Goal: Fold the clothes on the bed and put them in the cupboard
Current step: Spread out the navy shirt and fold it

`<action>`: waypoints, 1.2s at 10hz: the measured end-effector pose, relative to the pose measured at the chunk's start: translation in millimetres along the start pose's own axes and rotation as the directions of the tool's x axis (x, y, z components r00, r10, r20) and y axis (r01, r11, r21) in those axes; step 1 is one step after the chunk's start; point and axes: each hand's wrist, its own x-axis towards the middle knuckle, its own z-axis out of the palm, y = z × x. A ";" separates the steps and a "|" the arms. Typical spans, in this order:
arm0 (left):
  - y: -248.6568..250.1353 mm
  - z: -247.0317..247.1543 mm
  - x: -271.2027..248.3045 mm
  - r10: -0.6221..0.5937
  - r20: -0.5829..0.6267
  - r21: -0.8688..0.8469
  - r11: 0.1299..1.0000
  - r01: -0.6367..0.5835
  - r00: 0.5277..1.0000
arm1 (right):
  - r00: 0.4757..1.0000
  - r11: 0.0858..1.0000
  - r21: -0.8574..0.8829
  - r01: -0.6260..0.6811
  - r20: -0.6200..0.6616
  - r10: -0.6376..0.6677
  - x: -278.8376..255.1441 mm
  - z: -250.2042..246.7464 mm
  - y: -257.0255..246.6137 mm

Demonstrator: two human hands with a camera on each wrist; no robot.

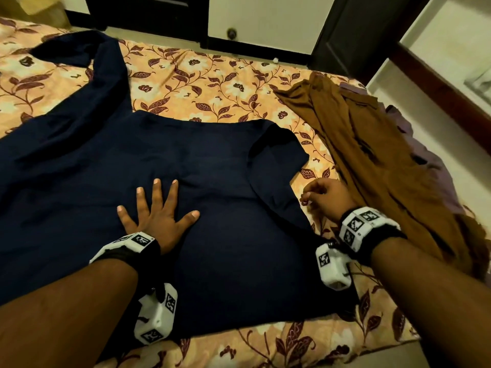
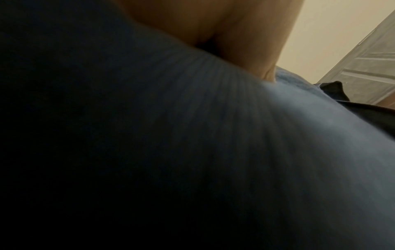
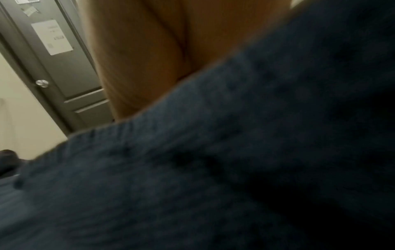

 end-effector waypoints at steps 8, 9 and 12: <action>0.6 2.2 1.1 0.007 0.005 -0.014 1.000 -0.006 1.000 | 0.975 0.580 -0.786 0.215 0.142 -0.169 18.9 -14.8 13.8; 0.3 2.2 1.9 0.011 -0.011 -0.015 1.000 -0.011 1.000 | 0.995 0.520 -0.849 0.097 0.085 -0.047 27.7 -40.0 23.4; -1.7 5.3 2.6 0.021 -0.025 -0.025 0.999 -0.021 0.999 | 0.958 0.791 -0.612 0.010 0.232 0.168 -13.5 -52.0 17.6</action>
